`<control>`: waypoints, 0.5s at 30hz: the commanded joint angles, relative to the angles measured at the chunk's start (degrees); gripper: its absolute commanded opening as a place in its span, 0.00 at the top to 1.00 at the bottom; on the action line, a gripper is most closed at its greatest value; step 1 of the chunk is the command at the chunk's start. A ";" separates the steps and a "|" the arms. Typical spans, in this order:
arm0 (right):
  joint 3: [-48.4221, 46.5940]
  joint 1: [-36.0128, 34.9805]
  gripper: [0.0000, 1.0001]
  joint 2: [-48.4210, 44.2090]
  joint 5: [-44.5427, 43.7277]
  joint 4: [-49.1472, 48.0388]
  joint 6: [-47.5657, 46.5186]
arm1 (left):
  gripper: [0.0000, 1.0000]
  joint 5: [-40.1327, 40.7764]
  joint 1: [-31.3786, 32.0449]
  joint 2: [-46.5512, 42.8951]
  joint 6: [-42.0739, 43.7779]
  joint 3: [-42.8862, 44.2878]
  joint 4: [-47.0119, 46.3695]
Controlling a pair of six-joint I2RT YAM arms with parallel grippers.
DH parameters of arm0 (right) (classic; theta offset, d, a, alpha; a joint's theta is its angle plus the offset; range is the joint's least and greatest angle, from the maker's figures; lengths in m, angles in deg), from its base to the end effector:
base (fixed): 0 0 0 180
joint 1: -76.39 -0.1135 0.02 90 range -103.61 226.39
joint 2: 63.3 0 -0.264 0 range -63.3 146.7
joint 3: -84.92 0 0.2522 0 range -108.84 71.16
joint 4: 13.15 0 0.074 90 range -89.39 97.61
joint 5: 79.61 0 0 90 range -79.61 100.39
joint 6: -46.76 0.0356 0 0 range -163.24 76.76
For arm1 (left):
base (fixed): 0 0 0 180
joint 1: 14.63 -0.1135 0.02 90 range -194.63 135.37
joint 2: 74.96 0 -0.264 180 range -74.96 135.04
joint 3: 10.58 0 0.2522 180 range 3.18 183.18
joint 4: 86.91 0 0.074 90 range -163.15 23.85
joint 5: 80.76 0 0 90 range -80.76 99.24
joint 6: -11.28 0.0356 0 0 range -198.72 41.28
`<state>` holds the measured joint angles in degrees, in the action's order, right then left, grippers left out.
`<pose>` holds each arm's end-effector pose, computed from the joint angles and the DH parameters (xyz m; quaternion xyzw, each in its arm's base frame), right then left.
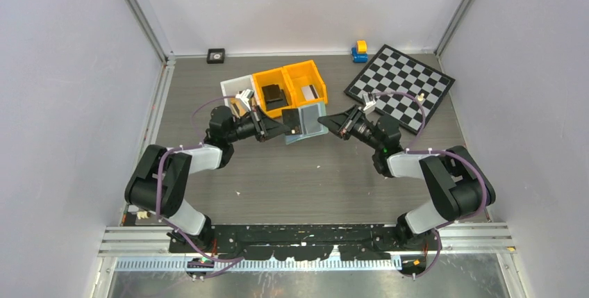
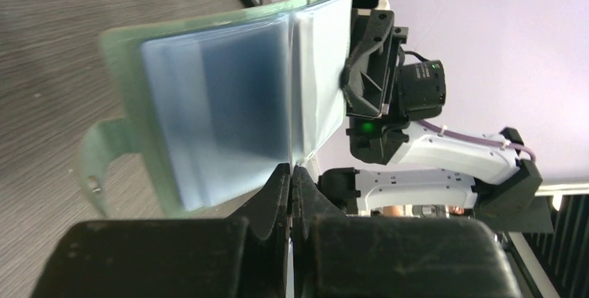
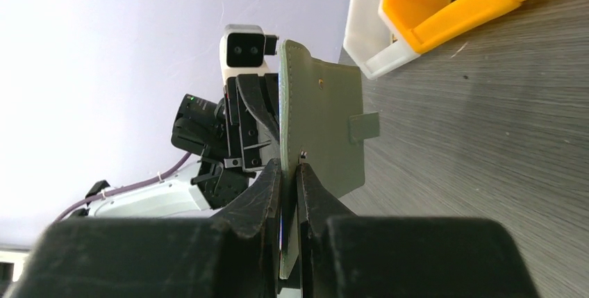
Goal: Take the credit cards out of the card holder
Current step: Remove the credit card from the card holder, then place the credit card in the storage box.
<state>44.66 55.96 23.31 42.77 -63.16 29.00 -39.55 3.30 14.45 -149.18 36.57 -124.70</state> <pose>0.2579 0.1164 0.2012 0.1041 0.6799 0.6384 0.3456 0.2782 -0.1182 0.2003 -0.0444 0.7237 -0.6485 0.2320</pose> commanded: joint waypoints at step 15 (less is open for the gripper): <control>6.52 9.69 0.99 -16.71 -10.40 11.44 -4.36 | 1.00 15.45 -1.13 -4.36 22.17 11.33 36.57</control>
<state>50.96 65.56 11.97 35.99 -56.27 28.26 -30.35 2.54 11.93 -134.36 41.88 -98.30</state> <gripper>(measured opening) 0.145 0.010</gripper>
